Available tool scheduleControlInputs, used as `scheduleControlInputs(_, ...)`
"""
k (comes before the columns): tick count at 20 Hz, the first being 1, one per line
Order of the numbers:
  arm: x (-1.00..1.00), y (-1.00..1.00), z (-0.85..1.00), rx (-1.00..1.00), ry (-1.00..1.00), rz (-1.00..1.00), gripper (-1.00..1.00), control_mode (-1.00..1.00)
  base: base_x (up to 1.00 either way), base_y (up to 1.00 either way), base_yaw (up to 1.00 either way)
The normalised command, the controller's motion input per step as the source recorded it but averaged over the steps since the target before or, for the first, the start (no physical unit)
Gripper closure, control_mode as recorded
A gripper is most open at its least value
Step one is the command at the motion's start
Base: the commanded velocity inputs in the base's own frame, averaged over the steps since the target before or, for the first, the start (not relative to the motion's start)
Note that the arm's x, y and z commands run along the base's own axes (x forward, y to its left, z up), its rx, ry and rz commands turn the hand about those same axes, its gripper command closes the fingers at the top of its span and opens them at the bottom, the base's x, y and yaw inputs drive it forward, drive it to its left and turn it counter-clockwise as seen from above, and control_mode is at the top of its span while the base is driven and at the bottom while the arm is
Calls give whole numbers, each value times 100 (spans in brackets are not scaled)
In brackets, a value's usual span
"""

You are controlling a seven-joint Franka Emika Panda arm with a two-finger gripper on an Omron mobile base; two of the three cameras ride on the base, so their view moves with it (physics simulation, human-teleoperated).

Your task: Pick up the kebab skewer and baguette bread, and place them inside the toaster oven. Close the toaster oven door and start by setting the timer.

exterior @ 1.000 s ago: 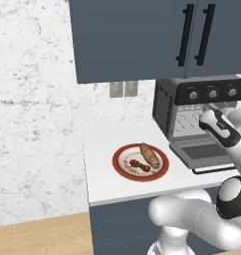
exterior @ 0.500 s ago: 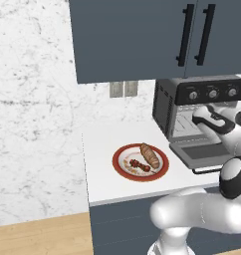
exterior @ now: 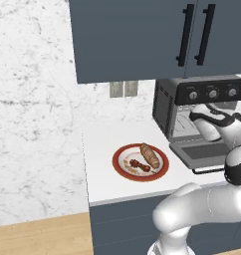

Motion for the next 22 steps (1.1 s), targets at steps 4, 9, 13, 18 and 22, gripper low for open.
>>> scheduleControlInputs(4, 45, -8, -1, 3, 0, 0, -100, -100, 0, 0, 0)
scheduleControlInputs(9, 36, -1, -4, 1, 0, 0, -100, -100, 0, 0, 0)
scheduleControlInputs(13, 32, 0, -16, 0, 0, 0, -100, -100, 0, 0, 0)
scheduleControlInputs(18, 18, 0, -24, 0, 0, 0, -100, -100, 0, 0, 0)
scheduleControlInputs(22, 18, 0, -1, 0, 0, 0, -100, -100, 0, 0, 0)
